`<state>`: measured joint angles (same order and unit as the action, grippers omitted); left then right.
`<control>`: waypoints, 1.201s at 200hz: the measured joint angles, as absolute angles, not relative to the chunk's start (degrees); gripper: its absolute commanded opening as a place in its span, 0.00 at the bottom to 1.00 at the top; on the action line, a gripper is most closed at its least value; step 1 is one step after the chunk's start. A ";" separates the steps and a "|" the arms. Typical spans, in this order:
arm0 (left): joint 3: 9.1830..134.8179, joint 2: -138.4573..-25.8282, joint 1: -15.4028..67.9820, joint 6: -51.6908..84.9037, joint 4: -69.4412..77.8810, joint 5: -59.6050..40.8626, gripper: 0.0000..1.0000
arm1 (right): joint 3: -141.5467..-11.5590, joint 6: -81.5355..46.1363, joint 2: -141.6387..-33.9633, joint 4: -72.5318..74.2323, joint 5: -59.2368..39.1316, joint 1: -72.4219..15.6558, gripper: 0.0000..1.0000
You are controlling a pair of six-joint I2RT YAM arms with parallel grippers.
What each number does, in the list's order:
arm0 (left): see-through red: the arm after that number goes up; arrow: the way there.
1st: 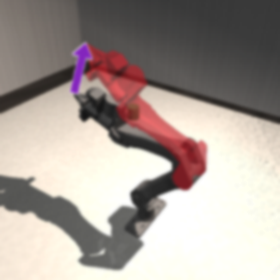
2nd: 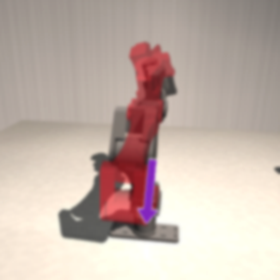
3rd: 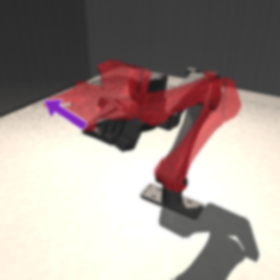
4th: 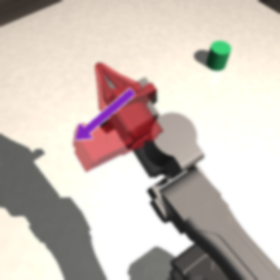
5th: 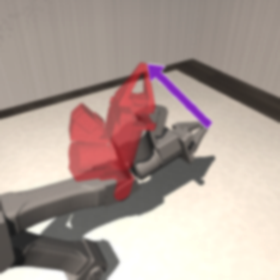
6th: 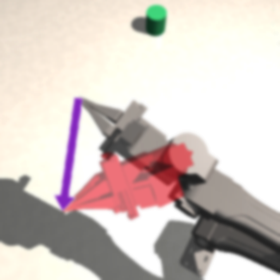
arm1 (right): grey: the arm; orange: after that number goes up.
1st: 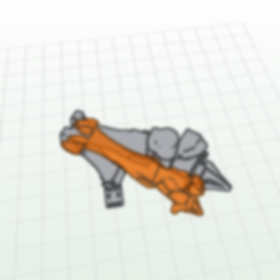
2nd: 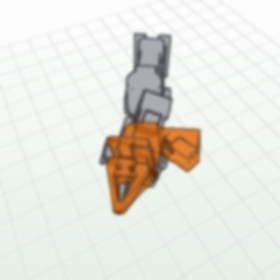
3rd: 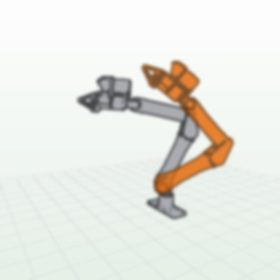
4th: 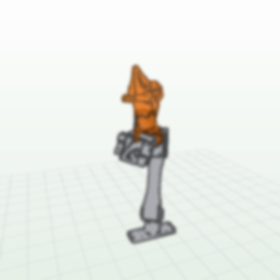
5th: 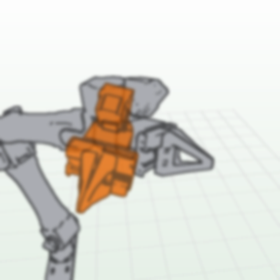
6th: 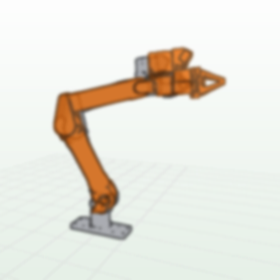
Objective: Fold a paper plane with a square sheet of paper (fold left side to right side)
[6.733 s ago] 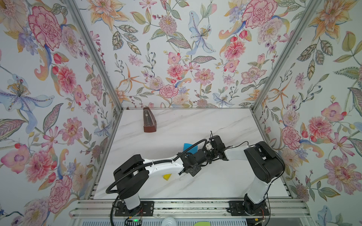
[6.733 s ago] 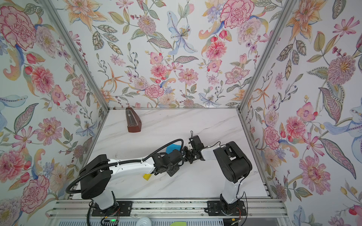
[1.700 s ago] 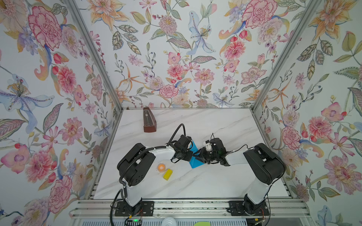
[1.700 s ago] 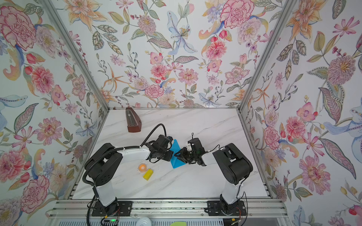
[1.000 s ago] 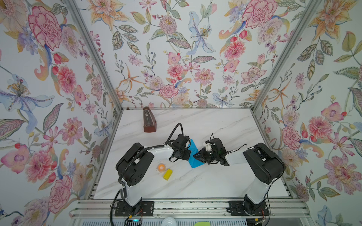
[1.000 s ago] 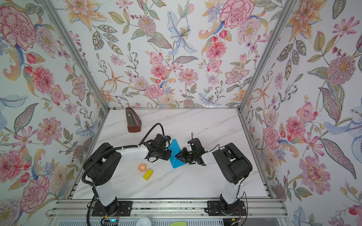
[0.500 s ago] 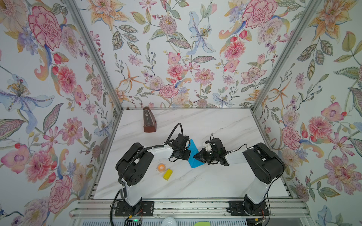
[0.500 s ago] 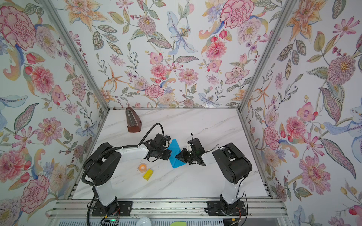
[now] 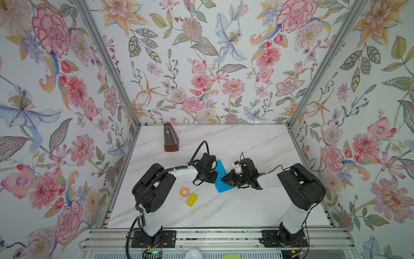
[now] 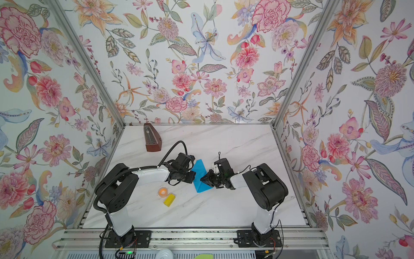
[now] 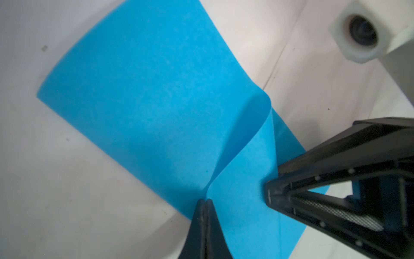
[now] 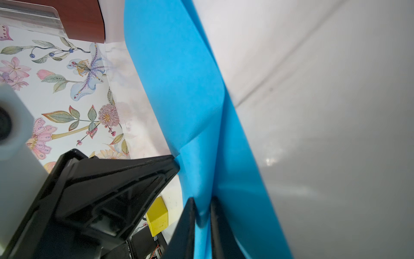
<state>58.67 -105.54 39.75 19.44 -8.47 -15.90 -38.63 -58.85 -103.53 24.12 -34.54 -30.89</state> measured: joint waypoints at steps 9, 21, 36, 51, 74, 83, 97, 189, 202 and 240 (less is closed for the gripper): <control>58.67 -105.54 39.72 19.35 -8.47 -15.88 0.00 | -38.68 -58.74 -103.53 24.12 -34.57 -30.89 0.19; 58.67 -105.54 39.72 19.33 -8.47 -15.90 0.00 | -38.68 -58.72 -103.53 24.14 -34.68 -30.89 0.18; 58.67 -105.54 39.68 19.33 -8.45 -15.90 0.00 | -38.68 -58.72 -103.59 24.12 -34.70 -30.89 0.16; 58.67 -105.54 39.68 19.33 -8.45 -15.88 0.00 | -38.70 -58.70 -103.74 24.14 -34.72 -30.87 0.14; 58.67 -105.54 39.64 19.33 -8.43 -15.88 0.00 | -38.85 -58.70 -103.90 23.99 -34.76 -30.89 0.13; 58.67 -105.54 39.64 19.33 -8.40 -15.88 0.00 | -38.94 -58.70 -103.94 23.86 -34.79 -30.89 0.14; 58.67 -105.54 39.64 19.33 -8.40 -15.88 0.00 | -38.94 -58.70 -103.94 23.83 -34.79 -30.89 0.16; 58.67 -105.54 39.64 19.33 -8.23 -15.90 0.00 | -39.18 -58.26 -104.01 23.79 -35.16 -30.87 0.17; 58.67 -105.54 39.64 19.33 -8.21 -15.88 0.00 | -39.29 -58.26 -104.09 23.66 -35.20 -30.89 0.16; 58.67 -105.54 39.64 19.33 -8.21 -15.88 0.00 | -39.33 -58.24 -104.22 23.66 -35.31 -30.87 0.16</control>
<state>58.67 -105.54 39.64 19.33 -8.21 -15.88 -39.33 -58.24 -104.22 23.66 -35.31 -30.87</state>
